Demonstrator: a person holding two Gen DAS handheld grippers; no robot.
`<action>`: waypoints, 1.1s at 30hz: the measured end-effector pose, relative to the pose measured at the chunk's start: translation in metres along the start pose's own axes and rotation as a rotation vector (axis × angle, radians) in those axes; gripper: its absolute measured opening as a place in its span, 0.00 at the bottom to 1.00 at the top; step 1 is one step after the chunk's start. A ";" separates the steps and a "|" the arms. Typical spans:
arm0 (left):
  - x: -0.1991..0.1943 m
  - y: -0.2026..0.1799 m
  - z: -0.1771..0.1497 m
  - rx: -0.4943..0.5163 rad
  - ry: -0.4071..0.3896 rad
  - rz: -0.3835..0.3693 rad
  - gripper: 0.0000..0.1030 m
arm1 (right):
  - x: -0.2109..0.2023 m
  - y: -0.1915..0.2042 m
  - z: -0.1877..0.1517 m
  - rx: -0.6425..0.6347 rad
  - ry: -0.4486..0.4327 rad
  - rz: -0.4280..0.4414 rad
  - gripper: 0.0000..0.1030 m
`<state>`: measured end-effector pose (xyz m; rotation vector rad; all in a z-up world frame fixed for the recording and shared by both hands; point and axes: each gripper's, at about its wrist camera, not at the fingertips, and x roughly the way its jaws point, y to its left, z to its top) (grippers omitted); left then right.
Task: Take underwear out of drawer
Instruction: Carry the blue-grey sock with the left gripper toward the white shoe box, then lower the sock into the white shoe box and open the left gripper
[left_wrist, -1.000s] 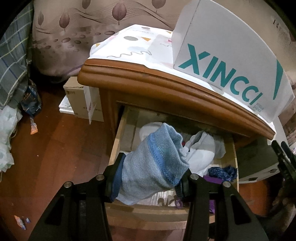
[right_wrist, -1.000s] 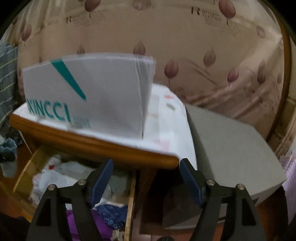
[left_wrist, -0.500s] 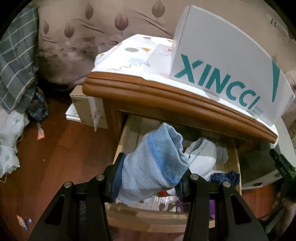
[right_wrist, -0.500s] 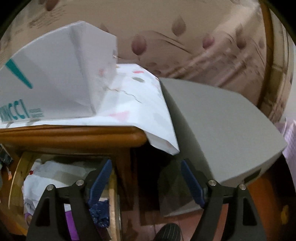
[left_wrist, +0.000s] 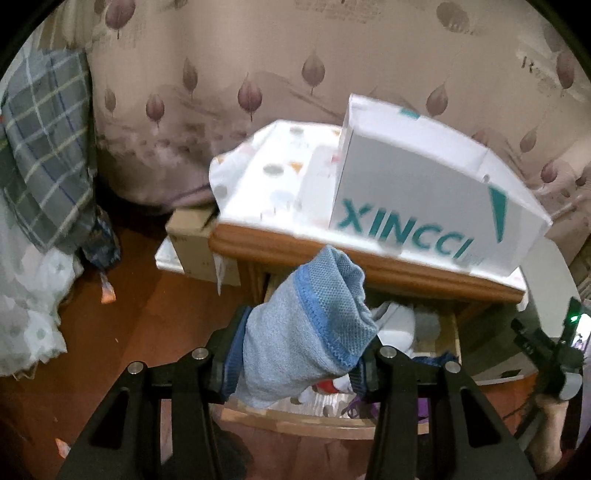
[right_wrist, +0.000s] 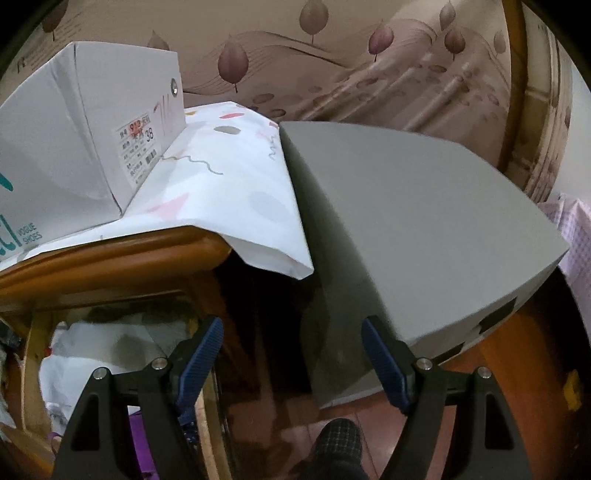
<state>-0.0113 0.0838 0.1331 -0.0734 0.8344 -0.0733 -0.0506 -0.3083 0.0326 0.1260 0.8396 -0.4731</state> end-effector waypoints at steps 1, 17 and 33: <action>-0.009 -0.002 0.006 0.012 -0.017 0.006 0.42 | 0.000 0.001 0.000 -0.008 0.000 -0.006 0.77; -0.083 -0.045 0.129 0.099 -0.157 -0.113 0.42 | 0.004 0.000 0.000 0.014 0.034 0.013 0.77; 0.023 -0.117 0.183 0.216 -0.038 -0.059 0.42 | 0.006 -0.004 -0.001 0.037 0.045 0.015 0.77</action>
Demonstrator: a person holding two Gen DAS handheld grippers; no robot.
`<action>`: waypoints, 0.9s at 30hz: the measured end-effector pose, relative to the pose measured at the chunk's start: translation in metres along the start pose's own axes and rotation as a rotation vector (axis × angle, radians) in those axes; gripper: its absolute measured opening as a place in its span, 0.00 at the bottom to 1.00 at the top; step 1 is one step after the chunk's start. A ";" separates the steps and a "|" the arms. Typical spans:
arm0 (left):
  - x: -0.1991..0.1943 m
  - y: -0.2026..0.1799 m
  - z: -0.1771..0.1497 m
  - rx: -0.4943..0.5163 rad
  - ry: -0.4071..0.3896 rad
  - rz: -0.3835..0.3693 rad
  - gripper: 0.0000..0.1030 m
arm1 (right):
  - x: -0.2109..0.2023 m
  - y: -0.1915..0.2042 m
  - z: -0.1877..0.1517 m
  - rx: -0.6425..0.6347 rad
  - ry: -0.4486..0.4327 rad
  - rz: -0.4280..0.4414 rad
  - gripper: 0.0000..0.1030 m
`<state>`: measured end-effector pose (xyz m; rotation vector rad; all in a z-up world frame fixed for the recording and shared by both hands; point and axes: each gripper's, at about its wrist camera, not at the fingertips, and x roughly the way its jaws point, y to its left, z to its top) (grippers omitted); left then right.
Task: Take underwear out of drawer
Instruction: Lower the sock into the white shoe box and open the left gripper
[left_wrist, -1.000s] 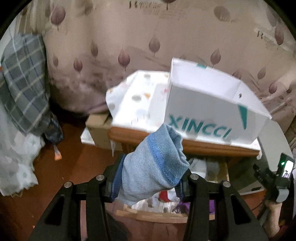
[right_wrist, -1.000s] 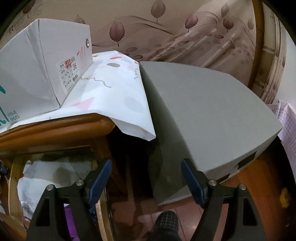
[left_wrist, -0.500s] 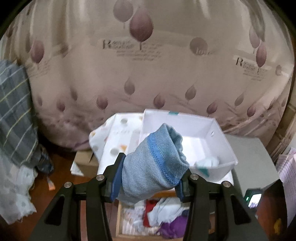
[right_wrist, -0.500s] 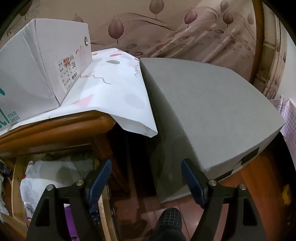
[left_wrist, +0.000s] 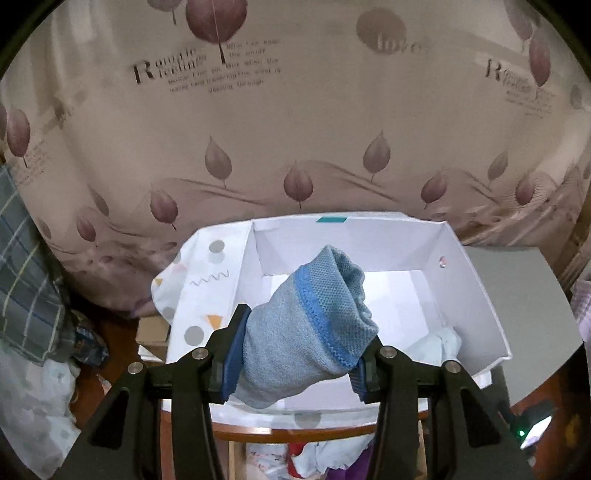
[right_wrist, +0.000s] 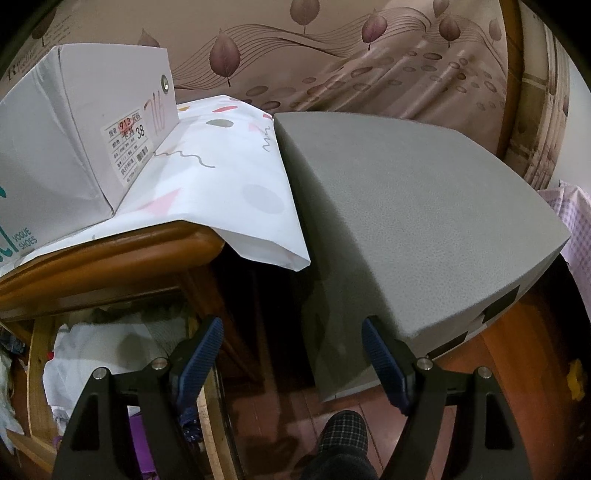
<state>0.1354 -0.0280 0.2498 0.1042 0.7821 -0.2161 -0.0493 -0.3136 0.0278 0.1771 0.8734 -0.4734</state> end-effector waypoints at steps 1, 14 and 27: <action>0.006 -0.002 0.000 0.008 0.013 -0.003 0.42 | 0.000 0.000 0.000 0.000 0.002 0.000 0.77; 0.065 -0.012 -0.010 0.057 0.102 0.032 0.47 | 0.002 0.000 -0.002 0.006 0.022 0.000 0.77; 0.047 -0.009 -0.012 0.088 0.044 0.038 0.70 | 0.004 0.001 -0.002 0.007 0.035 -0.002 0.77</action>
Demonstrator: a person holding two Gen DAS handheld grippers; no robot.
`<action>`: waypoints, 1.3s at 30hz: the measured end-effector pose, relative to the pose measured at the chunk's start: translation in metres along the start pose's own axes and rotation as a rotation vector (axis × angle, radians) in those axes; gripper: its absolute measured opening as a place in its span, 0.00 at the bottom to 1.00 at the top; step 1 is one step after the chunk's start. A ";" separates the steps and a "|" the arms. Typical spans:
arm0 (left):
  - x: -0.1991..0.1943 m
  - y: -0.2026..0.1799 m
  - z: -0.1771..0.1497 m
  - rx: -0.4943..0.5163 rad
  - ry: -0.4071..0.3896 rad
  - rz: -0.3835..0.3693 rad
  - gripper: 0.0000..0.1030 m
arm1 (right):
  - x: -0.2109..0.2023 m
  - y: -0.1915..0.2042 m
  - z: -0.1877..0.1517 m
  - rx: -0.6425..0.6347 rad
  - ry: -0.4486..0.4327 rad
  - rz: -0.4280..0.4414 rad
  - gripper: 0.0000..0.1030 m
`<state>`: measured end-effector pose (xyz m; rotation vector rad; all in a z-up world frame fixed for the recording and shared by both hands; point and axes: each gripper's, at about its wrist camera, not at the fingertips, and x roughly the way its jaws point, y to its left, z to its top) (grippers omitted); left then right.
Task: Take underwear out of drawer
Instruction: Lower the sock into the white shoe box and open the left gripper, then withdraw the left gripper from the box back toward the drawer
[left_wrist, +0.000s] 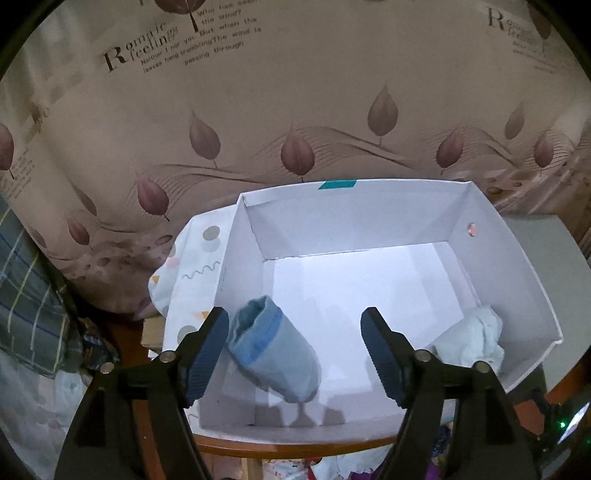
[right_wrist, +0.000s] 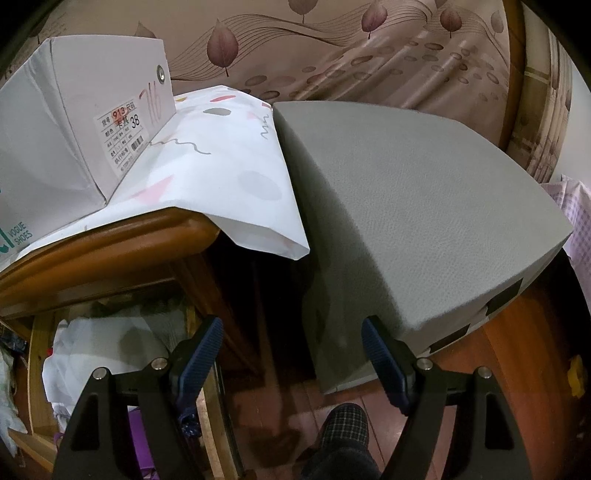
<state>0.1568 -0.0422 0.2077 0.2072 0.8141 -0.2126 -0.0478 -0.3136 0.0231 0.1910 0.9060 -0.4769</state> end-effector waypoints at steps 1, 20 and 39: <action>-0.004 0.000 -0.001 -0.001 -0.007 -0.002 0.70 | 0.000 -0.001 0.000 0.000 -0.001 0.000 0.77; -0.077 0.051 -0.122 -0.102 -0.061 -0.005 0.74 | -0.002 0.013 -0.005 -0.067 -0.008 -0.003 0.77; 0.022 0.085 -0.221 -0.355 0.127 0.039 0.74 | 0.005 0.068 -0.029 -0.236 0.178 0.428 0.77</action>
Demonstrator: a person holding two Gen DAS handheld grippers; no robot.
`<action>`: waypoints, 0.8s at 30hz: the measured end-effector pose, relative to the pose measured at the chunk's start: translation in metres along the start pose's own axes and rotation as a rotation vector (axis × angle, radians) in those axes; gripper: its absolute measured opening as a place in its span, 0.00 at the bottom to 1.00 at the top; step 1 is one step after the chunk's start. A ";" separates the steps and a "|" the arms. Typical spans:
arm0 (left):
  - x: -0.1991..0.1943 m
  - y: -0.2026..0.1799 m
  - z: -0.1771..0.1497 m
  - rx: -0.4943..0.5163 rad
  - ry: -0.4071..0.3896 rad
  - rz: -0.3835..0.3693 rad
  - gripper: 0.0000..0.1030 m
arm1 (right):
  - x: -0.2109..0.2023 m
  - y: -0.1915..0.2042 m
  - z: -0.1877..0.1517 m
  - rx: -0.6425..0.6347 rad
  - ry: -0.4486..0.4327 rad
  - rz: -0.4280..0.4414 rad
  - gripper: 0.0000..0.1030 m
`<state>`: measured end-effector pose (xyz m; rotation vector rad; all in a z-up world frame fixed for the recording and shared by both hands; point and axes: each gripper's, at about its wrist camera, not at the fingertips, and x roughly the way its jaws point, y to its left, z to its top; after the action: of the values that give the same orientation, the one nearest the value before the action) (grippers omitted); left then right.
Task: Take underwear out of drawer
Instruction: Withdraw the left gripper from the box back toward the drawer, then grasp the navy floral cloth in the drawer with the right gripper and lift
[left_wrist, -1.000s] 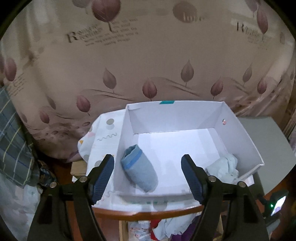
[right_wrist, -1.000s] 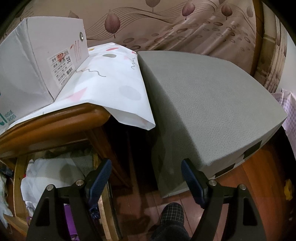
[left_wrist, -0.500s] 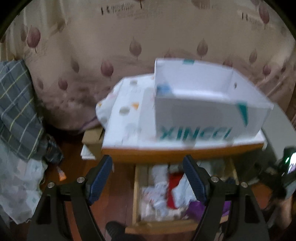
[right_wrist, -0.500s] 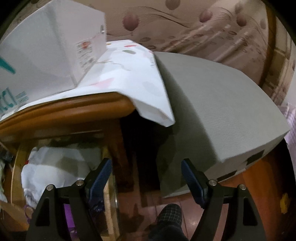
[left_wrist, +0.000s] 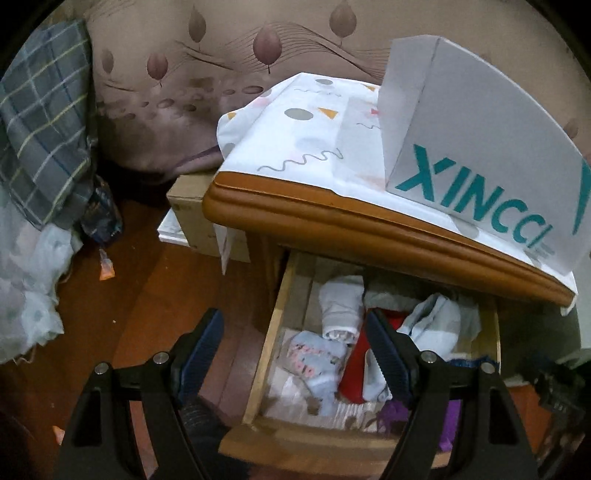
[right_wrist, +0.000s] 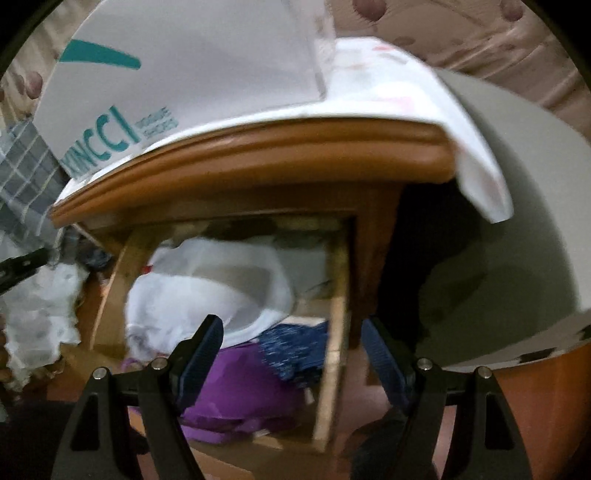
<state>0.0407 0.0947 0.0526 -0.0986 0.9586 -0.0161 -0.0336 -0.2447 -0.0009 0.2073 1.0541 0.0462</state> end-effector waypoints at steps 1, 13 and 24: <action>0.004 0.000 -0.001 -0.003 0.003 -0.002 0.74 | 0.004 0.002 -0.001 -0.008 0.015 0.003 0.77; 0.024 0.012 -0.019 0.051 0.060 0.001 0.75 | 0.060 0.051 -0.004 -0.351 0.230 -0.086 0.43; 0.020 0.009 -0.017 0.099 0.064 -0.002 0.76 | 0.109 0.058 -0.004 -0.543 0.410 -0.190 0.43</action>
<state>0.0378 0.1012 0.0257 -0.0075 1.0202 -0.0687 0.0205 -0.1721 -0.0846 -0.4103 1.4223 0.2069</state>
